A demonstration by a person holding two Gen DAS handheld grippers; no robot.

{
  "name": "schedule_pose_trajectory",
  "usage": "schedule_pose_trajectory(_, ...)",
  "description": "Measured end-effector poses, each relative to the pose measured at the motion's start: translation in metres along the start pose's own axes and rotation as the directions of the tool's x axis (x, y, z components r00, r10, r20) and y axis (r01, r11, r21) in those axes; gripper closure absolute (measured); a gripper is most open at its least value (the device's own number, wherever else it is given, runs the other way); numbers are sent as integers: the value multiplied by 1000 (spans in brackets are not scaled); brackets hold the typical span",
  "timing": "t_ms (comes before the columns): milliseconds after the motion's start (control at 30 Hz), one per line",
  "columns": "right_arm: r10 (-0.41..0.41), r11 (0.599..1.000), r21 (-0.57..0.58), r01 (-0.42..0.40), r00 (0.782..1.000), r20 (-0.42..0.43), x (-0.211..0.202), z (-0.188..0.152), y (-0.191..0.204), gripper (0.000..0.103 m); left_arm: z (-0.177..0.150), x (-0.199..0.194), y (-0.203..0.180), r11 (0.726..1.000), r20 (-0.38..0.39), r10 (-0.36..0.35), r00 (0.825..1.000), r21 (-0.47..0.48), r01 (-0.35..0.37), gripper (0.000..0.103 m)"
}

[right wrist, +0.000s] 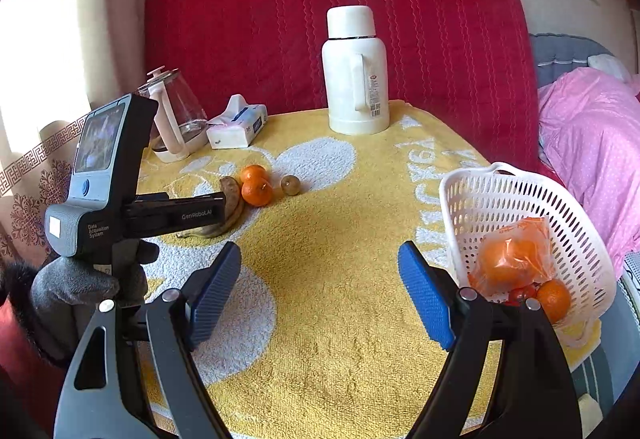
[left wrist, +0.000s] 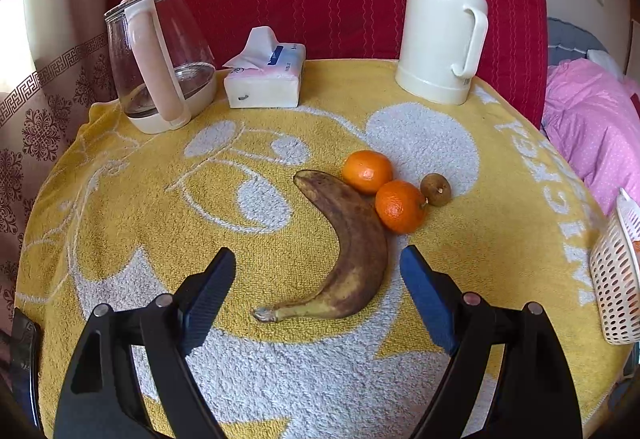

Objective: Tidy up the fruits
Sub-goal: 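Close the left tool on the brown banana and lift it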

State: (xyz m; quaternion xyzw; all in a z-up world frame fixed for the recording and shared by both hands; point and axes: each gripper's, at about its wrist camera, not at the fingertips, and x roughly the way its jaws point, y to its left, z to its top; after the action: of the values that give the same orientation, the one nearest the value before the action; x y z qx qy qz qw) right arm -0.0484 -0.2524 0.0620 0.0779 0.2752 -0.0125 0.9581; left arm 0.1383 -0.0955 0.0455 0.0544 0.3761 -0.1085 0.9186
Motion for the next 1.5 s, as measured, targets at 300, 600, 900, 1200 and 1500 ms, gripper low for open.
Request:
schedule_pose_trajectory(300,33,999,-14,-34,998,-53,17,-9,9,21,0,23,7,996,-70,-79,994,-37,76,19)
schedule_pose_trajectory(600,57,998,-23,-59,994,-98,27,-18,14,21,4,41,-9,997,-87,-63,994,32,66,34)
schedule_pose_trajectory(900,61,998,-21,-65,990,-129,39,-18,15,21,4,48,-11,996,-91,-80,993,41,84,46)
schedule_pose_trajectory(1200,59,998,8,-59,987,-153,46,-18,8,21,-1,37,-7,989,-79,-144,986,30,147,66)
schedule_pose_trajectory(1500,74,997,30,-70,984,-163,49,-19,5,21,-11,14,2,992,-39,-124,992,25,125,66)
